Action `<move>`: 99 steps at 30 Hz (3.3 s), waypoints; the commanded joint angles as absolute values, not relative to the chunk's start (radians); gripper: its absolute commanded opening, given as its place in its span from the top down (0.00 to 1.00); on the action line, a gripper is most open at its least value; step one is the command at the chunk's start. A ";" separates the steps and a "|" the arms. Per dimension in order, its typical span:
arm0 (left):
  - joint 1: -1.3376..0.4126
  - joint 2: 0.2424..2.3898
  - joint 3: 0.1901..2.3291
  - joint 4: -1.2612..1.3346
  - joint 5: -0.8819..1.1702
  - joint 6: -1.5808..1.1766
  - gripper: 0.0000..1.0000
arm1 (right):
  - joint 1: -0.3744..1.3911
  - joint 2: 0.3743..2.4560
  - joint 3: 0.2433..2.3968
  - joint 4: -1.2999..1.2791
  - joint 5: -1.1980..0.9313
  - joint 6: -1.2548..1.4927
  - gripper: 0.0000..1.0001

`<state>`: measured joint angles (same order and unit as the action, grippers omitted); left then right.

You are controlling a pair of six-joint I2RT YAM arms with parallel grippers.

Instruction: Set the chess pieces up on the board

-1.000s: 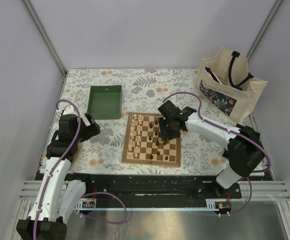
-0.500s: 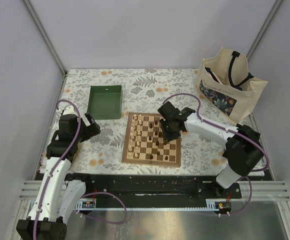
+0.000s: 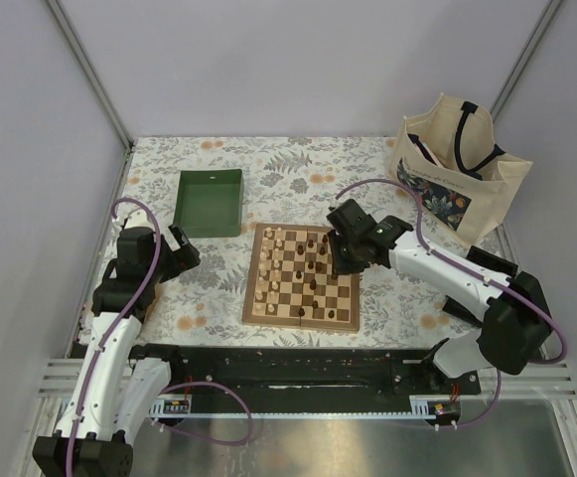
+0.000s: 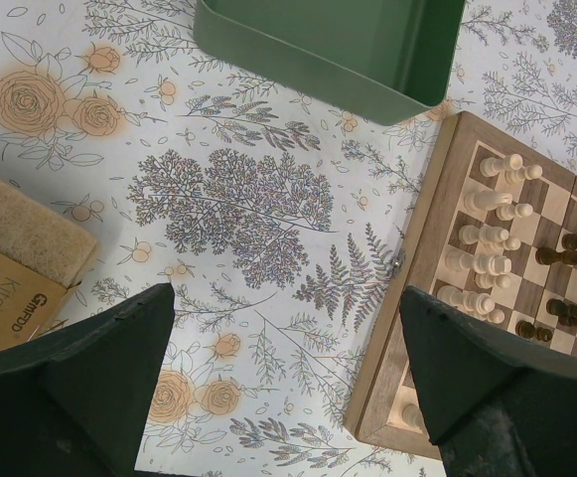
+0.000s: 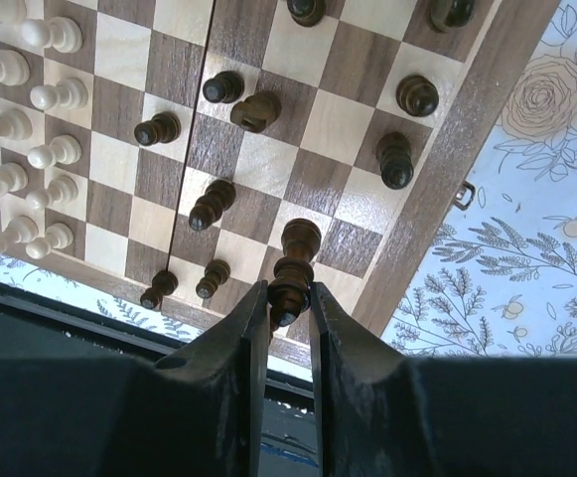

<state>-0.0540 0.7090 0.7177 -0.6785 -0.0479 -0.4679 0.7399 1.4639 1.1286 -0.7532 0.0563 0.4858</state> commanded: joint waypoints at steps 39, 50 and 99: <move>-0.049 0.701 0.736 -0.629 -0.029 -0.463 0.01 | 0.670 1.489 1.025 -0.644 0.109 0.483 0.76; -0.049 0.699 0.735 -0.627 -0.031 -0.463 0.01 | 0.667 1.506 1.025 -0.649 0.107 0.479 0.69; -0.049 0.703 0.735 -0.629 -0.026 -0.463 0.01 | 0.669 1.476 1.078 -0.698 0.117 0.445 0.57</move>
